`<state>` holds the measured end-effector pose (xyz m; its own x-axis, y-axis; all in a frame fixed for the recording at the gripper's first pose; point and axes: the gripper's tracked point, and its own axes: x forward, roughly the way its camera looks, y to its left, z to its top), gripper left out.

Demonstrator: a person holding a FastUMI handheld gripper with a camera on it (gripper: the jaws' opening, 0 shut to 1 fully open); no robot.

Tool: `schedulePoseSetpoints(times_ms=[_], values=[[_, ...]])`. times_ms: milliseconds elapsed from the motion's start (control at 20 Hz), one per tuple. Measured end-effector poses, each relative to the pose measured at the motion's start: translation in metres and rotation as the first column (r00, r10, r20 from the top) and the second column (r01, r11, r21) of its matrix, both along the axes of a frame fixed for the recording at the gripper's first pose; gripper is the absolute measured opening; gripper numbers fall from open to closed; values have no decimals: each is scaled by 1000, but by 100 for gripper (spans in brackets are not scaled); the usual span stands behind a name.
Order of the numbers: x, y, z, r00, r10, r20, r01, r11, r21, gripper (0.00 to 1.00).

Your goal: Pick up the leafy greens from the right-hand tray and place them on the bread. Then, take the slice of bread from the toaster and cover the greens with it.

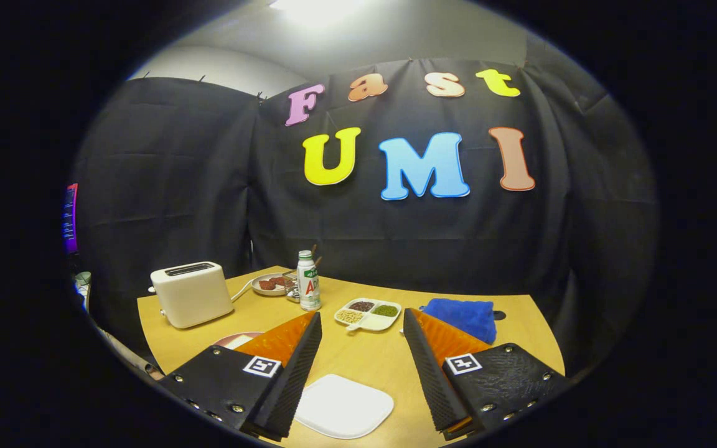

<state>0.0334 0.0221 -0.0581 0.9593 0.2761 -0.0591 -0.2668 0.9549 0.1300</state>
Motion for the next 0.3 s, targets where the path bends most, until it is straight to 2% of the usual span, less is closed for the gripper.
schedulePoseSetpoints(times_ms=[200, 300], values=[[-10, -59, 0, 997, -73, 28, 70, 991, 117, 81], [-16, -82, 2, 995, -90, 44, 79, 977, 196, 81]])
